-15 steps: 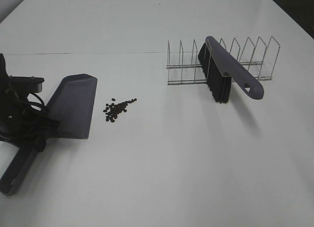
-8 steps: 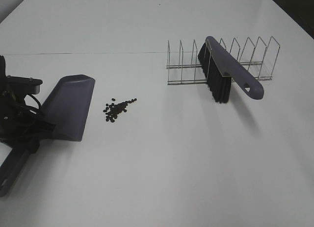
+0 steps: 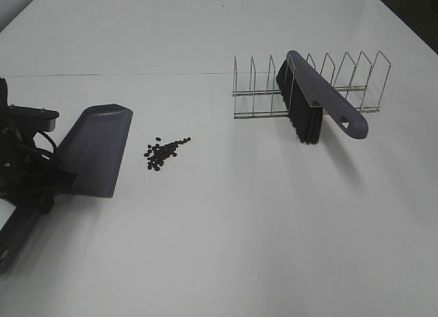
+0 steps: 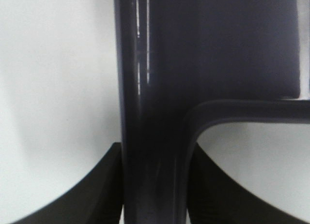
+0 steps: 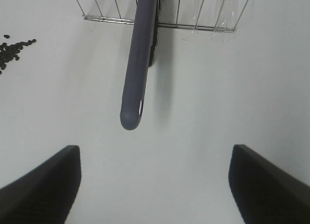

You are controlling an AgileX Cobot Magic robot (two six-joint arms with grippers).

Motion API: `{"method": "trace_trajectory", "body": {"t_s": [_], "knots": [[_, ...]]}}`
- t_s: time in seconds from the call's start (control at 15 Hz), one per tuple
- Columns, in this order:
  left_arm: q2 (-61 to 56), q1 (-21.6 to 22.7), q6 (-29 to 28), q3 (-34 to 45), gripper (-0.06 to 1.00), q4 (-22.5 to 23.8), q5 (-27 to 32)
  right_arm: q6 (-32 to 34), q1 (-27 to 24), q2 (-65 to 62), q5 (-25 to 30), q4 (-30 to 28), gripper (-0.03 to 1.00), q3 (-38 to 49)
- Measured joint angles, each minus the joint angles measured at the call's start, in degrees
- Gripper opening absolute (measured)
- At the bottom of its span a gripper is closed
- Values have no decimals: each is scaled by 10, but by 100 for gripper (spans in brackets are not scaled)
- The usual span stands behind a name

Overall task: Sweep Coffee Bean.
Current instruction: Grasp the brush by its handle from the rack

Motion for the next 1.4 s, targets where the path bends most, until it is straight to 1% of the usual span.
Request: {"method": "trace_trajectory", "body": {"t_s": [0.13,0.27,0.33,0.47,0.67,0.87,1.0,1.07,1.2,1.4], "knots": [[0,0,0,0,33,0,0,0,0,80,13,1,69,-70],[0,0,-1,0,33,0,0,0,0,159,13,2,69,-135],[0,0,-1,0,33,2,0,-1,5,233,15,1,69,-195],[0,0,-1,0,33,5,0,-1,14,281,15,-1,69,-240],[0,0,-2,0,33,11,0,2,18,388,15,1,69,-316],[0,0,-2,0,33,13,0,3,18,479,14,0,69,-372],[0,0,-2,0,33,13,-1,3,18,518,14,0,69,-395],[0,0,-2,0,33,13,-1,3,18,567,14,0,68,-423],[0,0,-2,0,33,13,-1,3,18,598,14,0,67,-441],[0,0,-2,0,33,13,-1,3,18,621,14,9,66,-444]]}}
